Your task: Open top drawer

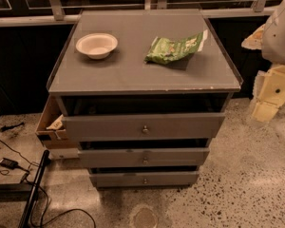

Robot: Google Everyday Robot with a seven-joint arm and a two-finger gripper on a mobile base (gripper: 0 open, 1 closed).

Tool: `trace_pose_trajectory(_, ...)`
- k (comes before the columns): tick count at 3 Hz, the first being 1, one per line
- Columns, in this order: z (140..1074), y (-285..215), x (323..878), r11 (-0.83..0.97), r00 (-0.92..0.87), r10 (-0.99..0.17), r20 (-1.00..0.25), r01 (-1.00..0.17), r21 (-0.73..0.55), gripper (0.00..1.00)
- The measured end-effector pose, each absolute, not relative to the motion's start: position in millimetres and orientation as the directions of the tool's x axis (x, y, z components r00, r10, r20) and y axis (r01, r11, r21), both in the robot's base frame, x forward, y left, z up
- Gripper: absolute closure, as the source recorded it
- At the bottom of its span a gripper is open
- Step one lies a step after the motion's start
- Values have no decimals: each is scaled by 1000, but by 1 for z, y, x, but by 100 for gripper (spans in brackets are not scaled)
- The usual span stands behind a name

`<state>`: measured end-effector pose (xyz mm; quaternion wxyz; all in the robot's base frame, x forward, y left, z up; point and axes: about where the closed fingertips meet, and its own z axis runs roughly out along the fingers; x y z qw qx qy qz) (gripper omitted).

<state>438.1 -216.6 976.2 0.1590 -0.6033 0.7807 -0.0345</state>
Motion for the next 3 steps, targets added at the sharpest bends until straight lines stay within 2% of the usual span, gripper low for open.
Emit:
trace_pose_trajectory(1,953,-219,444,288,-236,-947,-219,-925,-247,0)
trace_pose_trajectory(3,964,-217,442,270,-223,-953,-204,-932,-243,0)
